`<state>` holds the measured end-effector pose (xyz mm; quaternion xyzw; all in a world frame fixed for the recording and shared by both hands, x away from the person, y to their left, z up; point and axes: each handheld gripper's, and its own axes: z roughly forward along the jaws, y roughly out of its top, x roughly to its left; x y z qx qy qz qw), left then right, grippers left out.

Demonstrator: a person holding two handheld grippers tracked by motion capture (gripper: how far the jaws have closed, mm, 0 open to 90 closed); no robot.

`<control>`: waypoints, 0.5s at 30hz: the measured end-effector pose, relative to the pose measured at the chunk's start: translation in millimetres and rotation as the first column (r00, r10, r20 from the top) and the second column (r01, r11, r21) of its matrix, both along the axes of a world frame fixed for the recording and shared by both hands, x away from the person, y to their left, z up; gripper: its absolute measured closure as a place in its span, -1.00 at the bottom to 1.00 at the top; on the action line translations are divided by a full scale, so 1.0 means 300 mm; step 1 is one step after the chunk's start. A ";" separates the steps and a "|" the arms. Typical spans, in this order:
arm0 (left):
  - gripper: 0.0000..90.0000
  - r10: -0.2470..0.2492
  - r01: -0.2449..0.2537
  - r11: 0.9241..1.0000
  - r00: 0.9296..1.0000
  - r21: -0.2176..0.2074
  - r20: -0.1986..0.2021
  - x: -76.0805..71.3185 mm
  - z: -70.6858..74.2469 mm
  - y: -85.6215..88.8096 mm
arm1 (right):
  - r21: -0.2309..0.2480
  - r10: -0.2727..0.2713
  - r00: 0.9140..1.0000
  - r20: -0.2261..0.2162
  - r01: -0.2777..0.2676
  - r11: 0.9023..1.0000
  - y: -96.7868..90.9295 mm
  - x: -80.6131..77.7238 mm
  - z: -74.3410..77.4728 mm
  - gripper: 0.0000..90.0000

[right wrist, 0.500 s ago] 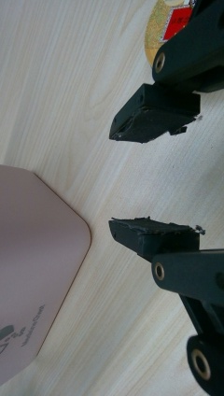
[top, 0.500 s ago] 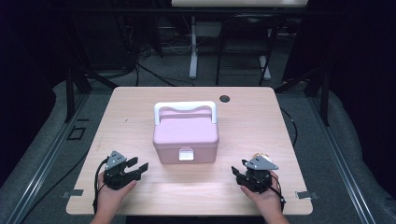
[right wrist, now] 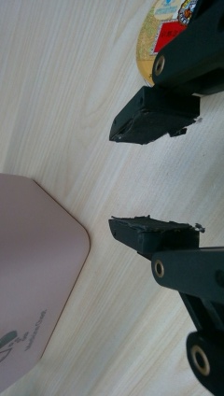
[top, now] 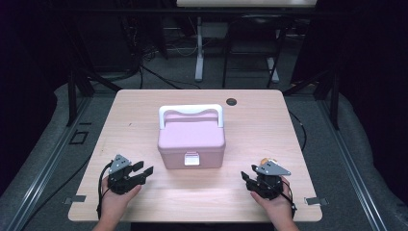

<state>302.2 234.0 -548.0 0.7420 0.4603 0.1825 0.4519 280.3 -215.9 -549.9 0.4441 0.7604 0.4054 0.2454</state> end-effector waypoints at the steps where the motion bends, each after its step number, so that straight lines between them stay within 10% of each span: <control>1: 0.13 -0.001 0.001 1.000 1.000 -0.004 -0.007 0.000 0.000 0.000 | 0.002 0.001 1.000 -0.004 -0.001 1.000 0.000 0.000 -0.001 0.13; 15: 0.15 0.005 -0.006 1.000 1.000 -0.018 -0.005 0.001 -0.003 0.000 | 0.012 0.000 1.000 -0.007 0.000 1.000 -0.006 0.003 -0.003 0.15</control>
